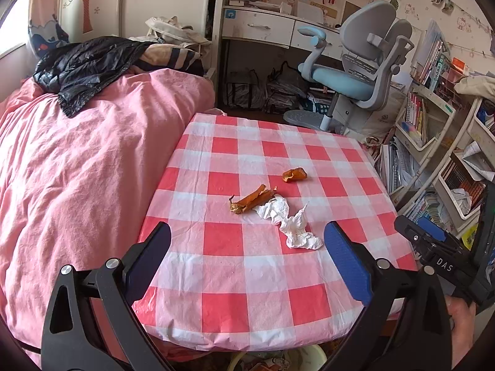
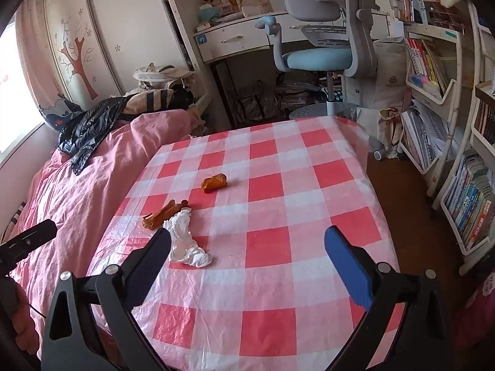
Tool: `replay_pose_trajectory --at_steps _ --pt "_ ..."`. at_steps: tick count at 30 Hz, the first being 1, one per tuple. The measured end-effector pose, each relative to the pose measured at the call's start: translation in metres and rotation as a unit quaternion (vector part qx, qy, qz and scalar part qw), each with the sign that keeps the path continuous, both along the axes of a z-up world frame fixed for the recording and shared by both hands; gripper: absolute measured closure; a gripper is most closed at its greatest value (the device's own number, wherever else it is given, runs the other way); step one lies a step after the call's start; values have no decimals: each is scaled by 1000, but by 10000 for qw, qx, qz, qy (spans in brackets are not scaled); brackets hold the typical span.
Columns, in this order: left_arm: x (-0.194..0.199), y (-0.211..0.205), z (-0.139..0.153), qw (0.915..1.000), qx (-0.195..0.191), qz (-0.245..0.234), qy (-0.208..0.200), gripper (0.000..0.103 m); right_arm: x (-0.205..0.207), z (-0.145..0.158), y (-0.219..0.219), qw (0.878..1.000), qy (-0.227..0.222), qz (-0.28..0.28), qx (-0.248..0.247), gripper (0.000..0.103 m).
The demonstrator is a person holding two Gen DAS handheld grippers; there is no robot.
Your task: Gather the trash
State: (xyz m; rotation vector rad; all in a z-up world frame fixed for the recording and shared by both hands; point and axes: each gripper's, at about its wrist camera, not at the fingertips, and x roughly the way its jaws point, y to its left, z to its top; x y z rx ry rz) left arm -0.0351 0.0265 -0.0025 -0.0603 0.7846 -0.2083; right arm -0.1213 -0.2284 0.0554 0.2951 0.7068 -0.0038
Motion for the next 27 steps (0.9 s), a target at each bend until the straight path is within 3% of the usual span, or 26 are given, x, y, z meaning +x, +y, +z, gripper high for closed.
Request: replay_pose_trajectory --at_steps 27 --pt "3 -3 -3 10000 64 -14 12 7 2 1 13 9993 -18 299 -216 8"
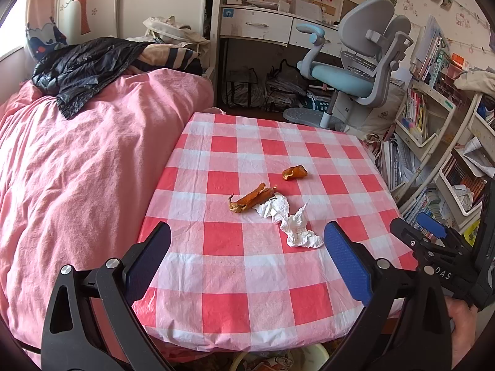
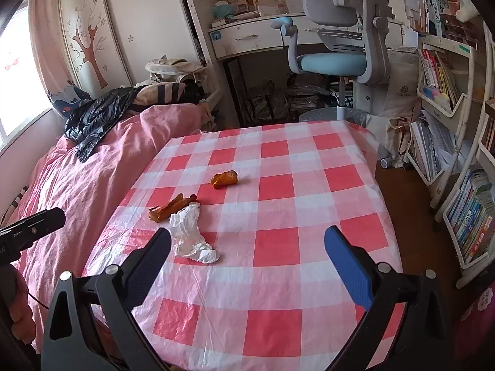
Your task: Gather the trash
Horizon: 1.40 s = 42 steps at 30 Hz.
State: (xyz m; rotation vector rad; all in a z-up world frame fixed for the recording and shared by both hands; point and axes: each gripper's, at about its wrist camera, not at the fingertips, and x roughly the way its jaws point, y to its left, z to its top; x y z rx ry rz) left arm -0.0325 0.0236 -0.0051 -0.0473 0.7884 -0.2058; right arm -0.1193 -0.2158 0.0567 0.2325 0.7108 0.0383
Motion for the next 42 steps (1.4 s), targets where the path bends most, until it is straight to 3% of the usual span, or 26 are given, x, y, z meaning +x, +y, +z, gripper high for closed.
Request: replay_pose_trajectory --at_steps 42 --pt "5 -1 6 9999 33 -94 -76 7 5 -4 13 9991 65 224 -354 8"
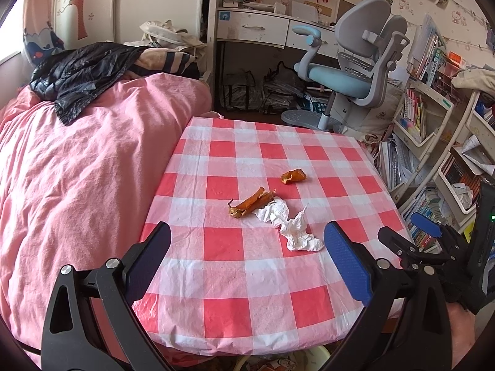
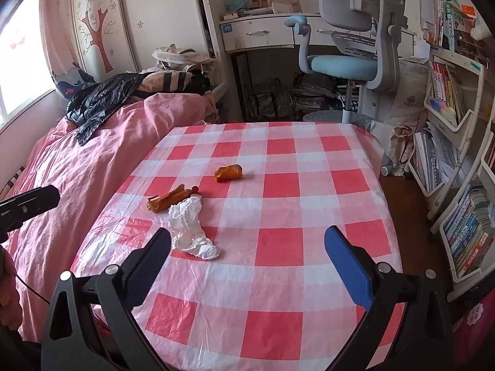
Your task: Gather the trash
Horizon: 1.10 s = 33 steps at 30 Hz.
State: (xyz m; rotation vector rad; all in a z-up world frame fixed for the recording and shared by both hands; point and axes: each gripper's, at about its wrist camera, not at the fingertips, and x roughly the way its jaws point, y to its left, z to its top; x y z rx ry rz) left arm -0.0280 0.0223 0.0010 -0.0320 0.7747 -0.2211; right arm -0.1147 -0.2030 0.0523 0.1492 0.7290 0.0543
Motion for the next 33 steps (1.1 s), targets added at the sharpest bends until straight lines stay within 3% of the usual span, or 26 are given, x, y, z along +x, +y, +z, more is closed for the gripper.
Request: replay_pose_trajectory --at_steps 33 --pt "2 3 -1 10000 -28 47 11 7 0 -2 2 10000 17 20 -52 8"
